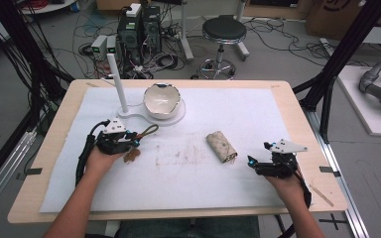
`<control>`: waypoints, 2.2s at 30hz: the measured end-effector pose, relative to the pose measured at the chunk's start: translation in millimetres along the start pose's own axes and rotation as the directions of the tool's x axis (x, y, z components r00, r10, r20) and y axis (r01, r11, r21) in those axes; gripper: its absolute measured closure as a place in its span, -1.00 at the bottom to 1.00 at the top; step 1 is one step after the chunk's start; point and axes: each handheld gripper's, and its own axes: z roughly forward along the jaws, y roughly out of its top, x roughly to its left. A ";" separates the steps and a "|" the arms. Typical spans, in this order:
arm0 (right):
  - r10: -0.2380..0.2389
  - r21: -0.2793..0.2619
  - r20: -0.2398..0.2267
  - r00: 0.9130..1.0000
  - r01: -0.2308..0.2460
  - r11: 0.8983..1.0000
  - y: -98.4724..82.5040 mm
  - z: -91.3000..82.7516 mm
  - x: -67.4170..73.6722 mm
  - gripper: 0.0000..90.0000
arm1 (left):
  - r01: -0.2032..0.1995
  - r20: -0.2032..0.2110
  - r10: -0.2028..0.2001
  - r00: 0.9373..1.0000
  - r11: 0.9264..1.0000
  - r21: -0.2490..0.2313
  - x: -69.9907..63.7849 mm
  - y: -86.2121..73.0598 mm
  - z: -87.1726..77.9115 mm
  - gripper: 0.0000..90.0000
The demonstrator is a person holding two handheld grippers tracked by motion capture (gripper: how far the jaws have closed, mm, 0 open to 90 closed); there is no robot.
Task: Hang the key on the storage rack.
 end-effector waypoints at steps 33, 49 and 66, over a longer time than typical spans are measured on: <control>-0.020 0.014 -0.011 1.000 0.020 1.000 6.7 12.8 5.6 -0.57 | -0.048 -0.401 -0.093 0.911 0.944 -0.327 30.2 53.2 -101.7 0.57; -0.007 0.019 -0.005 1.000 0.007 1.000 6.2 12.6 6.7 -0.57 | -0.016 -0.437 -0.115 0.892 0.959 -0.284 49.4 52.4 -82.4 0.57; -0.006 0.022 0.001 1.000 0.006 1.000 3.5 10.3 4.8 -0.57 | 0.029 -0.443 -0.140 0.886 0.968 -0.248 57.7 46.5 -72.2 0.24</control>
